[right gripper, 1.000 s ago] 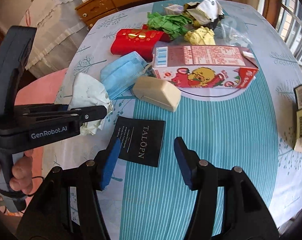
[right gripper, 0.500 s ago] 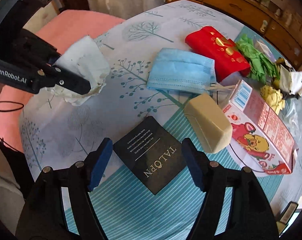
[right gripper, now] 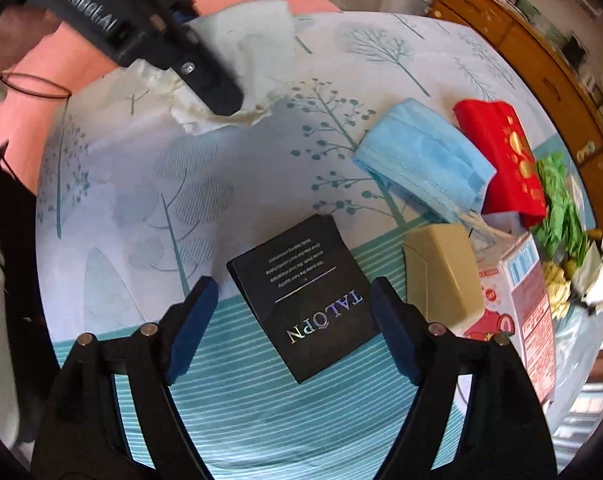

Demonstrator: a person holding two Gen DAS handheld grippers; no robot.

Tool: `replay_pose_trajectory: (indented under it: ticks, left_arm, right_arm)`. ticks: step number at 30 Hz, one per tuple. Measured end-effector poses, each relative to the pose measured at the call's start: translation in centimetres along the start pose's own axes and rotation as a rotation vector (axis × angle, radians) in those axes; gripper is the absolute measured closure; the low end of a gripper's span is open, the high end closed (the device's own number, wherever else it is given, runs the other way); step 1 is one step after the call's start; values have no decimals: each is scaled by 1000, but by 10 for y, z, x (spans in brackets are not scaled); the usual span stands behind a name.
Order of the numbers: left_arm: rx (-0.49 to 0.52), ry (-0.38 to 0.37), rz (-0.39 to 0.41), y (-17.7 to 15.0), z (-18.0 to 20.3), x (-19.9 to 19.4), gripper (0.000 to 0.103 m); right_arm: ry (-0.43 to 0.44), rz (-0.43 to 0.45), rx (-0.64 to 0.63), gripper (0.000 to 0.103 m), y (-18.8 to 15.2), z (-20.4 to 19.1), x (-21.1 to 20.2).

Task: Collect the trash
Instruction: 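Grasp the white tissue with the left tool while the right tool grasps the black TALOPN card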

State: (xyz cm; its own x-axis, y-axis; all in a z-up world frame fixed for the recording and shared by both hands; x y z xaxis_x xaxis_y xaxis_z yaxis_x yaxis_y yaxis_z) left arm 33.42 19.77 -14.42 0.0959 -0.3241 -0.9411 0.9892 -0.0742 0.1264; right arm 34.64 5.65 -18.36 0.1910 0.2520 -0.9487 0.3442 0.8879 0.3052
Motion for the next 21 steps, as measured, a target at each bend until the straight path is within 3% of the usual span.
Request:
replay_pose_trajectory:
  ticks: [6,12,16,21]
  left_arm:
    - [-2,-2,-3,2,3,2,77]
    - [15,-7,-4,3,6,3,77]
    - [29,-18,-8,3,9,3,77]
    - [57,-23,-11,0,19,2,77]
  right_arm:
    - [14,-9,126,26,8,19,9]
    - [1,-20,173,29,13,28,12]
    - [-6,-9,265,47,6,39,5]
    - [17,-1,424,50,-3,50,1]
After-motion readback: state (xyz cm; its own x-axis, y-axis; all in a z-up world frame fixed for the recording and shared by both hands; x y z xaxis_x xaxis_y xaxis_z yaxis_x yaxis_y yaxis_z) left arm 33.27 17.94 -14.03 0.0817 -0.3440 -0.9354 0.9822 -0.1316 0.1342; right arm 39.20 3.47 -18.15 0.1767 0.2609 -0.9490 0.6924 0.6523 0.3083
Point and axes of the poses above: each gripper's, at about its wrist camera, not at the fingertips, and x roughly the way its jaws point, z to its right, y to its top, the point moved 1 cm from there along x, roughly the way its jaws point, and after that the axes turned 3 degrees about -y, right-handed, at the moved point
